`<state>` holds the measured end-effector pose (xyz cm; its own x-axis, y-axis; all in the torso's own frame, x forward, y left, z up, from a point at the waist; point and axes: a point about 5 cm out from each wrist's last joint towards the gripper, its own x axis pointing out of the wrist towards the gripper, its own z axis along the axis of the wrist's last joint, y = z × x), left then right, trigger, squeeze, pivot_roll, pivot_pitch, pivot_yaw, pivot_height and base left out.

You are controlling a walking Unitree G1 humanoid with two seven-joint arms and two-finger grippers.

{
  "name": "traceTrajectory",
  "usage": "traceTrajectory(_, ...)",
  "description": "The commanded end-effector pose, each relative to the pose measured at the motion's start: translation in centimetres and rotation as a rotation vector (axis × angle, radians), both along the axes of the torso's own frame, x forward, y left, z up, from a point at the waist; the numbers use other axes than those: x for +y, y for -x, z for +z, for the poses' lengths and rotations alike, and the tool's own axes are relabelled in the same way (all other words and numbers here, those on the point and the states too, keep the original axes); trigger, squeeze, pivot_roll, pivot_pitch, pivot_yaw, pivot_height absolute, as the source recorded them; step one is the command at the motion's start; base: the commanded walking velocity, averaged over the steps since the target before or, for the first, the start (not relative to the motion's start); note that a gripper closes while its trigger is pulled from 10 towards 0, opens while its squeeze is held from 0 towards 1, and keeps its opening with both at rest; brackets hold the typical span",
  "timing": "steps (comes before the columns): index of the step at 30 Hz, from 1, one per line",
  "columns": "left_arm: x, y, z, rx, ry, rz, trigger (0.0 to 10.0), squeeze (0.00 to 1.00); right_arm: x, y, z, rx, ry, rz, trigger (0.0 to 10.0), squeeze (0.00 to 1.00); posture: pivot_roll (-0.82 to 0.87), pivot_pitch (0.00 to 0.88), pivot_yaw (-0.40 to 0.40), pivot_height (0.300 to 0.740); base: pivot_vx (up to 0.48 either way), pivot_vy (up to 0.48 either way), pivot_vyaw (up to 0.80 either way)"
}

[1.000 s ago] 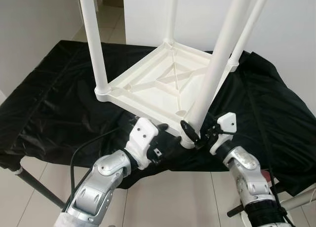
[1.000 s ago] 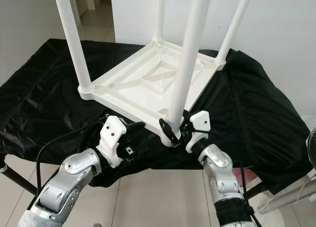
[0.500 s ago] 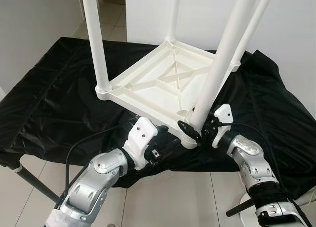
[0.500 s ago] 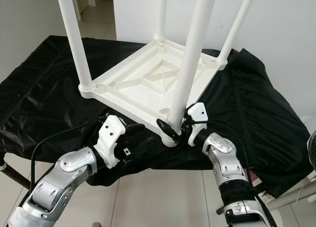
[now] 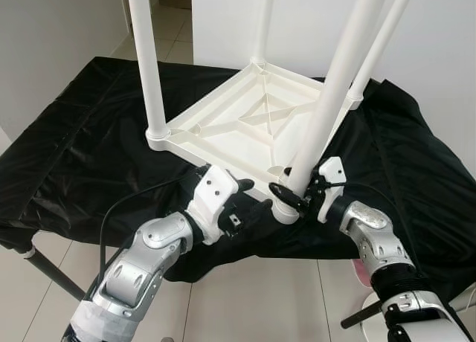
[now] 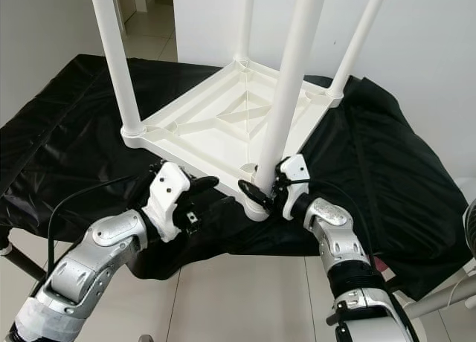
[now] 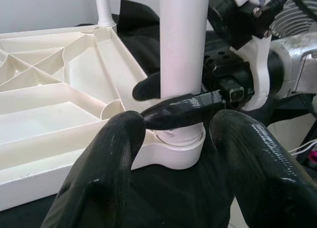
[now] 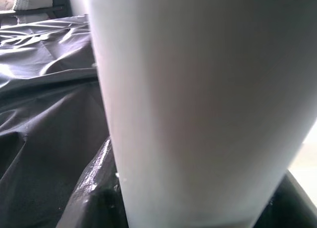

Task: Building children table

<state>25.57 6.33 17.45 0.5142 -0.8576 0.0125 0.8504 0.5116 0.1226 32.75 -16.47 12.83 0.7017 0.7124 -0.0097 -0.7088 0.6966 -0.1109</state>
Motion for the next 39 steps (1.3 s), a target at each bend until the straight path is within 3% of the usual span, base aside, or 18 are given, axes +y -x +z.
traceTrajectory(1, -0.3, 0.1, 0.3, 0.000, -0.009, -0.060, 10.0, 0.00, -0.3, -0.1, -0.3, 0.011, 0.020, -0.004, 0.0, 0.00, 0.07, 0.010, -0.058, 0.740, 0.000, 0.000, 0.00)
traceTrajectory(9, -0.4, 0.0, 0.1, -0.010, -0.026, -0.056, 10.0, 0.00, -0.1, 0.0, -0.8, 0.021, 0.018, -0.017, 0.0, 0.00, 0.08, 0.010, -0.068, 0.740, 0.000, 0.000, 0.00)
traceTrajectory(10, -0.4, 0.0, 0.2, -0.014, -0.026, -0.048, 10.0, 0.00, 0.0, 0.1, -1.0, 0.021, 0.010, -0.035, 7.7, 0.00, 0.09, 0.011, -0.072, 0.740, 0.000, 0.000, 0.00)
traceTrajectory(11, -0.4, 0.0, 0.2, -0.014, -0.026, -0.048, 10.0, 0.00, 0.0, 0.1, -1.0, 0.021, 0.010, -0.035, 7.7, 0.00, 0.09, 0.011, -0.072, 0.740, 0.000, 0.000, 0.00)
traceTrajectory(12, -0.2, 0.0, 0.1, -0.012, -0.021, -0.037, 10.0, 0.00, 0.1, 0.1, -0.8, 0.004, -0.010, -0.077, 10.0, 0.00, 0.08, 0.016, -0.078, 0.740, 0.000, 0.000, 0.00)
traceTrajectory(16, -0.1, 0.1, 0.1, -0.008, -0.018, -0.027, 10.0, 0.00, 0.1, 0.3, -0.8, -0.020, -0.014, -0.130, 10.0, 0.00, 0.08, 0.020, -0.085, 0.740, 0.000, 0.000, 0.00)
traceTrajectory(19, 0.0, 0.0, -0.1, 0.005, 0.004, -0.005, 10.0, 0.00, 0.3, 0.8, -1.1, -0.047, -0.052, -0.348, 10.0, 0.00, 0.08, 0.023, -0.092, 0.740, 0.000, 0.000, 0.00)
traceTrajectory(21, 0.0, 0.0, -0.1, 0.005, 0.004, -0.005, 10.0, 0.00, 0.3, 0.8, -1.1, -0.047, -0.052, -0.348, 10.0, 0.00, 0.08, 0.023, -0.092, 0.740, 0.000, 0.000, 0.00)
traceTrajectory(25, -0.5, -0.3, 0.0, 0.006, 0.021, -0.005, 10.0, 0.00, 1.4, 1.8, -1.9, -0.015, -0.135, -0.649, 10.0, 0.00, 0.07, 0.014, -0.094, 0.740, 0.000, 0.000, 0.00)
traceTrajectory(31, -0.6, -0.4, 0.1, 0.003, 0.026, -0.006, 10.0, 0.00, 2.1, 2.3, -2.3, 0.006, -0.173, -0.757, 10.0, 0.00, 0.06, 0.015, -0.091, 0.740, 0.000, 0.000, 0.00)
traceTrajectory(33, -0.7, -0.5, 0.1, 0.001, 0.027, -0.006, 10.0, 0.00, 3.0, 2.5, -2.5, 0.022, -0.182, -0.780, 10.0, 0.00, 0.06, 0.014, -0.091, 0.740, 0.000, 0.000, 0.00)
traceTrajectory(34, -0.7, -0.8, 0.3, -0.001, 0.033, -0.001, 10.0, 0.00, 5.1, 2.7, -2.6, 0.040, -0.205, -0.747, 10.0, 0.00, 0.06, 0.014, -0.086, 0.740, 0.000, 0.000, 0.00)
traceTrajectory(35, -0.6, -0.8, 0.3, -0.002, 0.033, 0.001, 10.0, 0.00, 5.4, 2.8, -2.3, 0.025, -0.204, -0.734, 10.0, 0.00, 0.06, 0.014, -0.086, 0.740, 0.000, 0.000, 0.00)
traceTrajectory(39, -0.5, -0.9, 0.3, -0.002, 0.031, 0.002, 10.0, 0.00, 5.1, 2.7, -2.1, 0.011, -0.204, -0.738, 10.0, 0.00, 0.06, 0.012, -0.085, 0.740, 0.000, 0.000, 0.00)
